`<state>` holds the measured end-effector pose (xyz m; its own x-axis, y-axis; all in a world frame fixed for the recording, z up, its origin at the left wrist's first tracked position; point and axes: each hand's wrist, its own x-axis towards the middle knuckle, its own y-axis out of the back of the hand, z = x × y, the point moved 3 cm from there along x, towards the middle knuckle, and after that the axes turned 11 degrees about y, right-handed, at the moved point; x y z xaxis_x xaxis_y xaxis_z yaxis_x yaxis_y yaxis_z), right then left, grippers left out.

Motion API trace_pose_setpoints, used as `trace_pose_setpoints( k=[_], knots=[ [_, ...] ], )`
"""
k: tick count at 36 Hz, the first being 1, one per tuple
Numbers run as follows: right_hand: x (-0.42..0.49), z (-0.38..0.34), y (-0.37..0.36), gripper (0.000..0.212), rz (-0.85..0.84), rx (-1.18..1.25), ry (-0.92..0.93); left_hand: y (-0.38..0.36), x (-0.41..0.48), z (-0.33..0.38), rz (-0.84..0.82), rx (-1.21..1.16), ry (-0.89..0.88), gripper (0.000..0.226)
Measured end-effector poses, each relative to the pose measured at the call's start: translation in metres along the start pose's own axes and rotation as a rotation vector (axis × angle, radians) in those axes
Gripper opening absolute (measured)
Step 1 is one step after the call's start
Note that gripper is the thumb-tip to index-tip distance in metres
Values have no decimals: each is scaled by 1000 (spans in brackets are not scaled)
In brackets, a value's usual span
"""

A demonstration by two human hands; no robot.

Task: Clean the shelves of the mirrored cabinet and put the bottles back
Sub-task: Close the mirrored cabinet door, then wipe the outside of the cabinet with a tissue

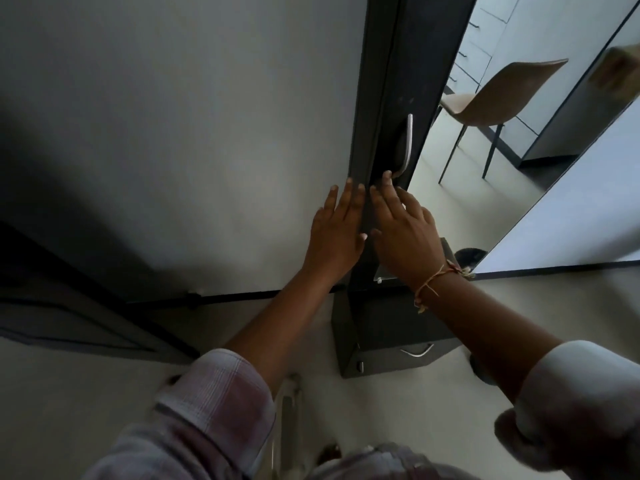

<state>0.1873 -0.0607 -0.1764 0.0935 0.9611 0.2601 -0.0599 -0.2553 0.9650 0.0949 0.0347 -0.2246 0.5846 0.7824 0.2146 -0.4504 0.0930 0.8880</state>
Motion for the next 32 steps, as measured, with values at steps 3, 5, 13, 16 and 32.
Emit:
trace_pose_setpoints(
  k=[3,5,13,16,32],
  knots=[
    [-3,-10,-7,68,42,21,-20,-5,-18,-10,-16,-61,29,81],
    [-6,-19,-14,64,68,40,-37,-11,-32,-20,-8,-85,44,77],
    [-10,-82,-75,59,-140,142,141,-34,-107,-89,23,-208,346,58],
    [-13,-116,-105,56,-293,239,251,-50,-152,-119,9,-246,552,52],
    [-89,-290,-237,36,-982,445,744,-109,-379,-259,80,-381,1563,31]
  ],
)
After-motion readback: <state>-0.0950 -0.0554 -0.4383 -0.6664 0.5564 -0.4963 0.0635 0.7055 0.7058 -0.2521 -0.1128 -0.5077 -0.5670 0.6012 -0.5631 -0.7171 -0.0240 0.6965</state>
